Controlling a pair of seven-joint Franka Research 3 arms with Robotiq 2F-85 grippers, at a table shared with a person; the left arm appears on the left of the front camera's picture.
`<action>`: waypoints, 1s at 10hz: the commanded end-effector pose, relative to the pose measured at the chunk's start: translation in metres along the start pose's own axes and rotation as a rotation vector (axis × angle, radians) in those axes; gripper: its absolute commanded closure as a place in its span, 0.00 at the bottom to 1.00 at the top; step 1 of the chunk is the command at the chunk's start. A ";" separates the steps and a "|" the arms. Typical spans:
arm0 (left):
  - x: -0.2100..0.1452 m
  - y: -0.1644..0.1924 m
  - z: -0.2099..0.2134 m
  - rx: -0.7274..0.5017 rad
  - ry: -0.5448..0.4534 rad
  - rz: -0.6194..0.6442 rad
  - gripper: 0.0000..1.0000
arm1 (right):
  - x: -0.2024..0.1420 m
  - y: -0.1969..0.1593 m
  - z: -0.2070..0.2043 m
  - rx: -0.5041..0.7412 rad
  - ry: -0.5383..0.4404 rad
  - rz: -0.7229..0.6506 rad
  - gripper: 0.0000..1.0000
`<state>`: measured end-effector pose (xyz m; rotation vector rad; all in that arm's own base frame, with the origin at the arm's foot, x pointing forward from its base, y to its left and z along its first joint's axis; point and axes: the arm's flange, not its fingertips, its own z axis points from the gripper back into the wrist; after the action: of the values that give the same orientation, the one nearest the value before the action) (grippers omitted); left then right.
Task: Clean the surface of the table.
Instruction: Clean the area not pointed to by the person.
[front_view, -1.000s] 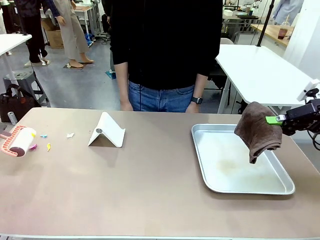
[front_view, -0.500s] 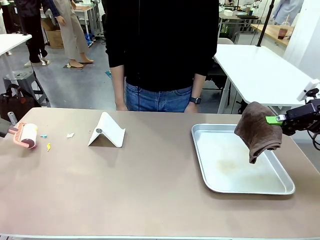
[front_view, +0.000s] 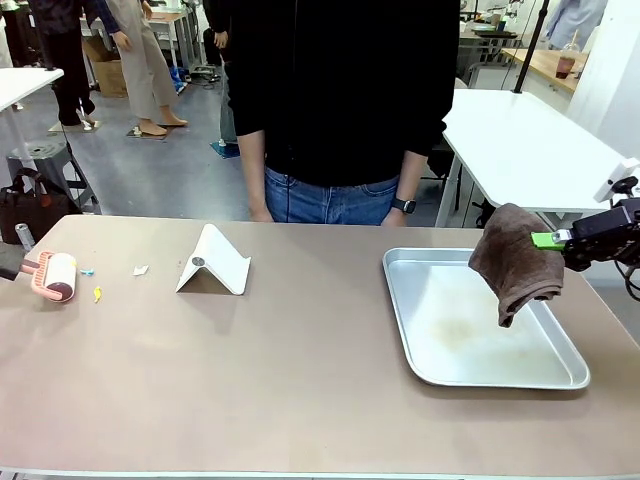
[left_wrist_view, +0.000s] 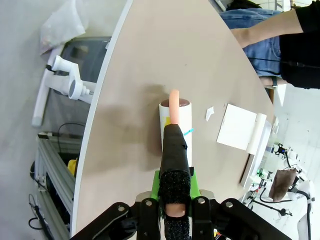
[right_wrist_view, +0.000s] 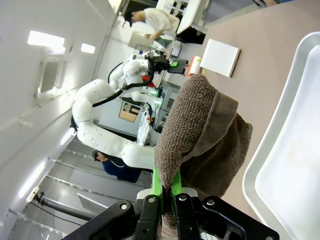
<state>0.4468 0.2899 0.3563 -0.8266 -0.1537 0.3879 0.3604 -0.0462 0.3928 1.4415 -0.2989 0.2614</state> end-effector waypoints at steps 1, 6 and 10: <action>0.000 -0.001 0.005 0.003 0.014 0.009 0.78 | 0.000 0.003 -0.001 0.003 -0.009 0.007 0.92; -0.001 0.005 -0.024 0.046 0.076 -0.001 0.78 | 0.000 0.003 -0.001 0.003 -0.009 0.007 0.92; 0.002 0.000 -0.045 0.037 0.123 -0.018 0.78 | 0.000 0.003 -0.001 0.003 -0.009 0.007 0.92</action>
<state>0.4600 0.2678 0.3439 -0.8435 -0.0982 0.3431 0.3604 -0.0462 0.3928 1.4415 -0.2990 0.2613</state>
